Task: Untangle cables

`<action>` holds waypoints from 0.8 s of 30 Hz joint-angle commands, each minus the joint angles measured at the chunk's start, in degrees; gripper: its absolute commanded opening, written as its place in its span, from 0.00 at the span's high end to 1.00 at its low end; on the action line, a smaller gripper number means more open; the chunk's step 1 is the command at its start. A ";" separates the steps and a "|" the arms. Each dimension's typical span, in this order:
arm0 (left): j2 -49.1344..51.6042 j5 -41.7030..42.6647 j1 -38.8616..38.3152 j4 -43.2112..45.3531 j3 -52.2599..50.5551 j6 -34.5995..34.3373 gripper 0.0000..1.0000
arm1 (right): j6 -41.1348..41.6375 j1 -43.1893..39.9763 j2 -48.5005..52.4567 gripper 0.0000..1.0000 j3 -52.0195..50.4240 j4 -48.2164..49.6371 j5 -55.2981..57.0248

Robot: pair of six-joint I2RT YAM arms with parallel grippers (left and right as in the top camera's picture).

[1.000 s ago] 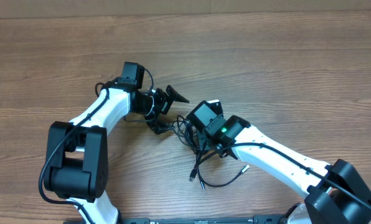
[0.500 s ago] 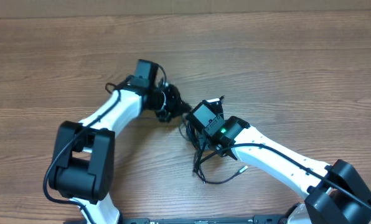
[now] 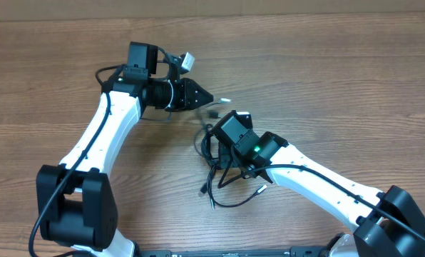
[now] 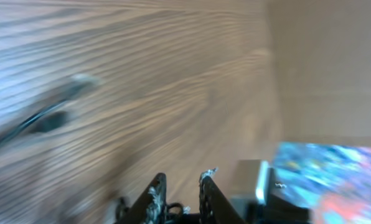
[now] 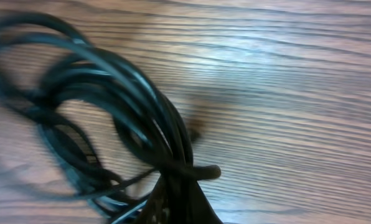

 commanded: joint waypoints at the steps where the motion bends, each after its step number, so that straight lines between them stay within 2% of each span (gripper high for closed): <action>1: -0.85 -17.57 -0.92 -4.22 0.96 2.14 0.73 | 0.59 0.22 -0.74 0.96 0.07 1.05 -3.28; 4: -0.85 -24.33 -2.21 -8.26 0.92 0.57 0.53 | 0.61 0.22 -0.70 0.96 0.07 1.01 -3.23; 5: -0.85 -24.87 -2.27 -10.03 0.92 -1.03 0.50 | 0.61 0.20 -0.70 0.96 0.07 0.98 -3.21; 6: -0.85 -25.46 -2.27 -11.89 0.92 -1.81 0.32 | 0.59 0.22 -0.70 0.96 0.07 1.01 -3.21; 8: -0.85 -28.28 -2.27 -13.35 0.92 -3.04 0.20 | 0.59 0.22 -0.66 0.96 0.07 0.98 -3.21; 10: -0.79 -32.48 -2.27 -15.17 0.81 -5.60 0.01 | 0.59 0.22 -0.66 0.96 0.04 0.85 -3.23; 13: -0.76 -32.26 -2.27 -14.67 -1.25 -8.22 0.00 | 0.59 0.22 -0.66 0.96 0.04 0.63 -3.23; 16: -0.74 -29.97 -2.27 -8.11 -6.82 -12.41 0.01 | 0.59 0.22 -0.66 0.96 0.04 0.59 -3.23; 18: -0.70 -24.39 -2.34 1.49 -12.70 -15.28 0.00 | 0.59 0.22 -0.66 0.96 0.04 0.57 -3.23; 19: -0.50 -23.85 -2.58 7.28 -15.72 -17.99 0.00 | 0.59 0.22 -0.66 0.96 0.04 0.55 -3.23; 21: 0.11 -22.84 -3.26 13.03 -18.34 -19.80 0.00 | 0.59 0.22 -0.66 0.96 0.04 0.55 -3.26; 23: 1.01 -21.73 -4.37 15.65 -19.23 -19.45 0.12 | 0.59 0.22 -0.66 0.96 0.04 0.52 -3.23; 24: 1.09 -21.90 -4.81 16.46 -19.23 -18.38 0.29 | 0.59 0.22 -0.66 0.96 0.00 0.61 -3.23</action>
